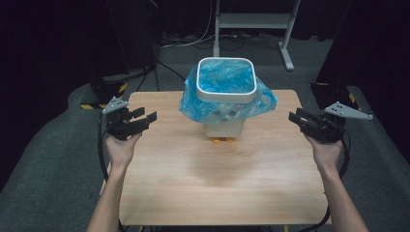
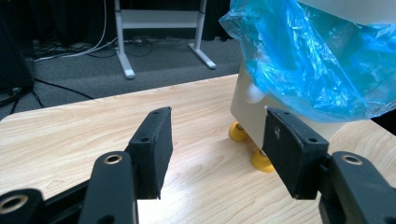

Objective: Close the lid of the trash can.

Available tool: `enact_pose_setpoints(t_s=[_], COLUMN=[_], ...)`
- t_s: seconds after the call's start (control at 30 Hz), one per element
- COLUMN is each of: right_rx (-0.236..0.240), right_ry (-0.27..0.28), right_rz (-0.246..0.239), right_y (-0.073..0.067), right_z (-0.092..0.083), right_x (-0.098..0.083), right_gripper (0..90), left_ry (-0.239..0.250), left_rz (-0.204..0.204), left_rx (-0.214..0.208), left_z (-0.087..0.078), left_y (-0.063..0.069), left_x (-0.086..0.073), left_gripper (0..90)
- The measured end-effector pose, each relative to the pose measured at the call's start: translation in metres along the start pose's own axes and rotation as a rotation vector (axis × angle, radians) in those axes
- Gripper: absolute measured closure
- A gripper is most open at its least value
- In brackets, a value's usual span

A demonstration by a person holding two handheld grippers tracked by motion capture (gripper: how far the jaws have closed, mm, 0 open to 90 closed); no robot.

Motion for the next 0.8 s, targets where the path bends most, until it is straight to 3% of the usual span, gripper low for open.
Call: enact_pose_setpoints(t_s=[0.8], right_rx=[-0.016], right_ry=[-0.047], right_rz=[0.029], right_y=[0.007], right_z=[0.015], right_x=[-0.026], right_gripper=[58.9], left_ry=[-0.071], left_rz=[-0.037], left_rx=[-0.021], left_z=[0.026], left_y=[-0.001], left_x=[-0.034], left_gripper=[42.6])
Point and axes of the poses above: each handheld gripper's, and its own axes: z roughly forward along the jaws, x roughly out of its top, y roughly to its right, the point moved 5 cm from there along z, roughly forward along the jaws, and after that the axes turned 4 degrees about z, right-handed, at the moved point
